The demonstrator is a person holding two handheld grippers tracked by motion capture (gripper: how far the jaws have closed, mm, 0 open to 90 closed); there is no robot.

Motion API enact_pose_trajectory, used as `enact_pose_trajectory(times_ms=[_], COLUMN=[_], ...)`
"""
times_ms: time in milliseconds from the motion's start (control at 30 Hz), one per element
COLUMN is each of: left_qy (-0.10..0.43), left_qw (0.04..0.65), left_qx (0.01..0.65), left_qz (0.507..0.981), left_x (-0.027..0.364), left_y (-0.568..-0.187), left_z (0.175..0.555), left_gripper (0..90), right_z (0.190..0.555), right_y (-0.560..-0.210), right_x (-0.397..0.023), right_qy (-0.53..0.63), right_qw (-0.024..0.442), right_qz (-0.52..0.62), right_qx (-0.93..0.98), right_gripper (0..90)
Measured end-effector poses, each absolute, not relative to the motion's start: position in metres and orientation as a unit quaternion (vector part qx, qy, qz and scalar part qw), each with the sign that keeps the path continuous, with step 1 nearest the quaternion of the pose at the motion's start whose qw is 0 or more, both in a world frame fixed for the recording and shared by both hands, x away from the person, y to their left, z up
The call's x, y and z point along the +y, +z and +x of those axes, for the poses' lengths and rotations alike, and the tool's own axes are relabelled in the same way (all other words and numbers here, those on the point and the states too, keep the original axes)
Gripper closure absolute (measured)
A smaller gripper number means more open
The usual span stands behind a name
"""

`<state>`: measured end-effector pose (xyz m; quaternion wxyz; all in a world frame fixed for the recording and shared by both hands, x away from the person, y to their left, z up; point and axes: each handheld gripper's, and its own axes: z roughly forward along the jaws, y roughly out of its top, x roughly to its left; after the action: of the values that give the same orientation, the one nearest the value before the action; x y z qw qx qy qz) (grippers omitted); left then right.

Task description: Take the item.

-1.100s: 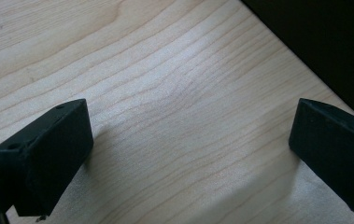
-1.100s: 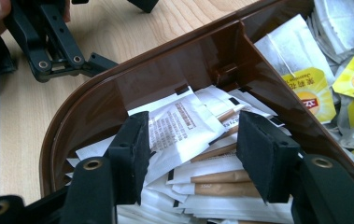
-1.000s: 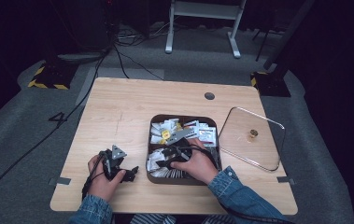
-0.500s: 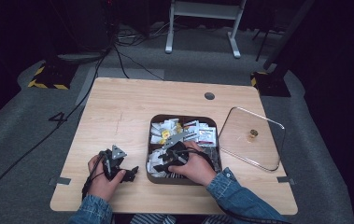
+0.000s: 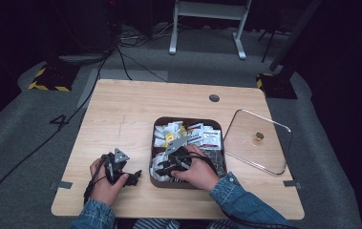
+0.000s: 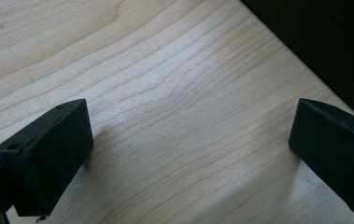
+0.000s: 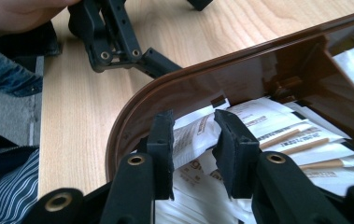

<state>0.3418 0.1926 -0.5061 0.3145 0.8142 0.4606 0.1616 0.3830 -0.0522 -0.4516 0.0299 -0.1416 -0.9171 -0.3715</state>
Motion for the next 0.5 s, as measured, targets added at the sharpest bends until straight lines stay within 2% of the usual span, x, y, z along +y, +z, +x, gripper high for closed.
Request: enact_pose_trajectory(times_ms=[133, 200, 300, 500], left_qy=[0.161, 0.162, 0.162, 0.161], left_qw=[0.314, 0.314, 0.314, 0.314], left_qx=[0.460, 0.461, 0.461, 0.460], left_qz=[0.814, 0.814, 0.814, 0.815], left_x=[0.1926, 0.1926, 0.1926, 0.1927], left_y=[-0.5061, -0.5061, -0.5061, -0.5060], left_z=[0.3418, 0.3418, 0.3418, 0.3417], left_gripper=[0.1, 0.1, 0.1, 0.1], right_z=[0.3813, 0.3801, 0.3795, 0.3764], right_y=[-0.4508, -0.4498, -0.4484, -0.4439], right_x=[-0.0490, -0.0484, -0.0483, -0.0463], right_qy=[-0.360, -0.360, -0.360, -0.362], right_qw=[0.037, 0.036, 0.036, 0.027], right_qz=[-0.137, -0.134, -0.129, -0.124], right_qx=[-0.922, -0.923, -0.923, -0.924], right_gripper=[70.2, 73.7, 83.8, 86.6])
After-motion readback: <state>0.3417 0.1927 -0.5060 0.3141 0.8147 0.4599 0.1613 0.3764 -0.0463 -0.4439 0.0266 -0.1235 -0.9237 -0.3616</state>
